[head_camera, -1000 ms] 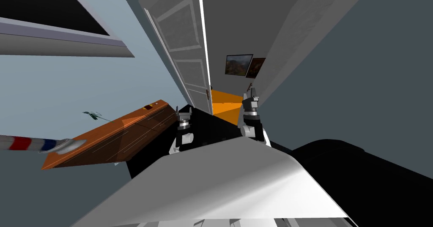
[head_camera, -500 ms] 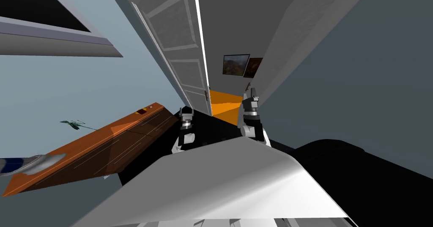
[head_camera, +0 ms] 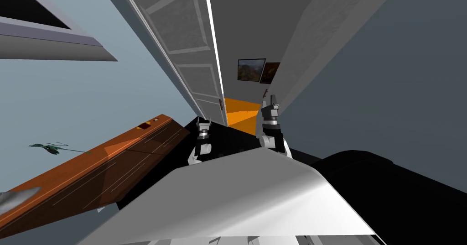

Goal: Push the door open

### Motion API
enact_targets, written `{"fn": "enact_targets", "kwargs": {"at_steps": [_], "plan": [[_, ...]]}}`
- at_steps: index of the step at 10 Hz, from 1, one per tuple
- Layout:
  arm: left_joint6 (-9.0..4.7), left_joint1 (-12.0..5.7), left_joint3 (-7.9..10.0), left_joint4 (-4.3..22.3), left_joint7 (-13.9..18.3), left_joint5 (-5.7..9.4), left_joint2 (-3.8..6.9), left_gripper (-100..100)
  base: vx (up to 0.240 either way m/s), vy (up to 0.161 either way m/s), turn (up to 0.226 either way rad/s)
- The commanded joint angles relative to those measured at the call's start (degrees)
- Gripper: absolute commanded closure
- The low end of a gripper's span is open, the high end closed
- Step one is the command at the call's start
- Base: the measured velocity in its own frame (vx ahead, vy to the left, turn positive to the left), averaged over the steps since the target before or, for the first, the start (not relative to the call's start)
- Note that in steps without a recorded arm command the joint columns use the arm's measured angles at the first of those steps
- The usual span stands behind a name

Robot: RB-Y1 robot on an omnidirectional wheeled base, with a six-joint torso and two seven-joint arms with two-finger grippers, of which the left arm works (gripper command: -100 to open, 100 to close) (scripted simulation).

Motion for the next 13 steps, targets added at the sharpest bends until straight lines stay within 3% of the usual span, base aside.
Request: {"fn": "enact_targets", "kwargs": {"at_steps": [1, 13], "plan": [[-0.06, -0.58, -0.43, 1.7, 1.7, 0.21, -0.11, -100, 0.087, 0.050, -0.122], [-2.20, -6.08, -3.01, 16.5, 13.9, 2.01, -0.27, -100, 0.083, 0.057, -0.105]]}}
